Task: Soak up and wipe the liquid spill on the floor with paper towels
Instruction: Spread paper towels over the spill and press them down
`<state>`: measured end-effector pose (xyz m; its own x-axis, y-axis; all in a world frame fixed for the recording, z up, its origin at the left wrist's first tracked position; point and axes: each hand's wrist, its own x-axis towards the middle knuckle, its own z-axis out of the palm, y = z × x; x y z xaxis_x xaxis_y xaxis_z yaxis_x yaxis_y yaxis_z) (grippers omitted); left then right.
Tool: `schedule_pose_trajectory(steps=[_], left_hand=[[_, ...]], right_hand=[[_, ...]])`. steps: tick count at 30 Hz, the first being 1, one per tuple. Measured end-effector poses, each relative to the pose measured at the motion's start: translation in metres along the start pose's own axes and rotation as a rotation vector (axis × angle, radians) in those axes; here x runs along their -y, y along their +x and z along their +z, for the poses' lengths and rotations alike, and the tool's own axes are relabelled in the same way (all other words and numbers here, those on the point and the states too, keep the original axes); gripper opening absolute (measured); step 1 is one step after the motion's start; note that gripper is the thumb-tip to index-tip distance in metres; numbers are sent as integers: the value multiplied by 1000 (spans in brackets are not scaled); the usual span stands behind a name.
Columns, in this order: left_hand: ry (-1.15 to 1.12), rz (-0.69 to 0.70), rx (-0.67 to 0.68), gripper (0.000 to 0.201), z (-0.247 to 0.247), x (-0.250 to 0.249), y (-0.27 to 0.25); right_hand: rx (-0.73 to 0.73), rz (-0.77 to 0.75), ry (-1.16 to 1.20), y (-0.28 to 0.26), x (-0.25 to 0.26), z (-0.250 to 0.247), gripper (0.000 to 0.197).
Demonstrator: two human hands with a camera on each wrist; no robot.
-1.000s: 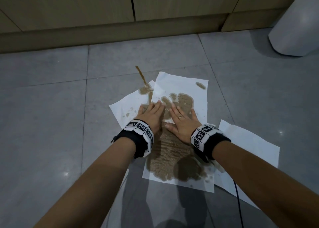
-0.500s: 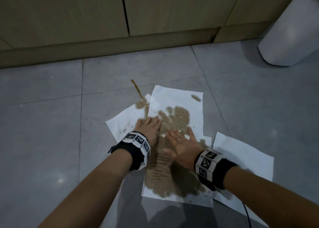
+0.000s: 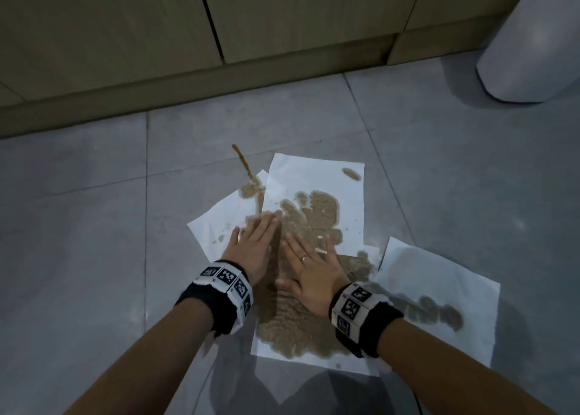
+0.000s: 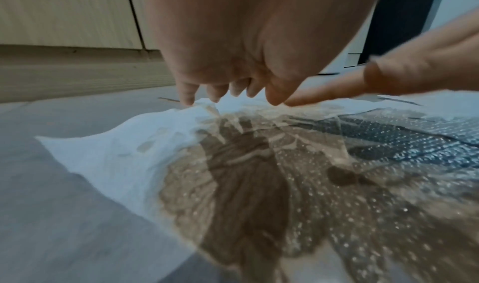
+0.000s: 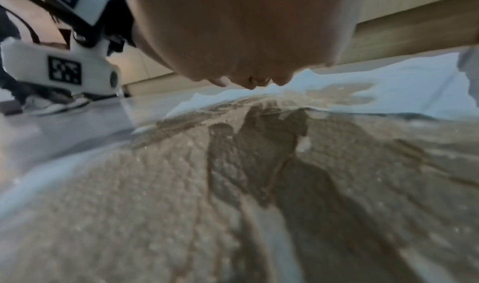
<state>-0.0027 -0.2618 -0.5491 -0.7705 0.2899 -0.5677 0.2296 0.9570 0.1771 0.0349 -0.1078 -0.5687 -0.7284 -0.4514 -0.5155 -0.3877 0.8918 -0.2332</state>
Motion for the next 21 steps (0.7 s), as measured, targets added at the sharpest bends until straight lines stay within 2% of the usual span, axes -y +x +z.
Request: schedule_pose_trajectory(steps=[3,6,8,11,13,16,17,18,20,21], left_hand=[[-7,-34,-29,54,-4,13,7],[-27,-29,-59,53,-6,23,21],[-21,-6,-80,52,-8,26,30],[-15,51,-82,52,-10,20,38],[9,81,-60,53,-8,13,40],[57,84,-22,53,-3,10,45],[65,76,-15,53,-2,9,47],[63,71,-16,52,-4,8,48],[59,62,-51,50,-11,3,49],[62,56,-87,49,-16,1,51]], right_hand=[[46,11,-10,3,0,2,90],[-99,177,14,-3,-2,3,93],[-90,275,74,-8,-6,15,87],[-47,285,60,-12,-13,24,84],[-19,297,64,-15,-9,1,96],[-28,287,74,-6,-11,-23,126],[-68,277,73,-1,-12,-30,128],[-90,267,83,3,-15,-36,119],[-32,231,111,14,-19,-47,83],[-11,217,108,21,-21,-53,72]])
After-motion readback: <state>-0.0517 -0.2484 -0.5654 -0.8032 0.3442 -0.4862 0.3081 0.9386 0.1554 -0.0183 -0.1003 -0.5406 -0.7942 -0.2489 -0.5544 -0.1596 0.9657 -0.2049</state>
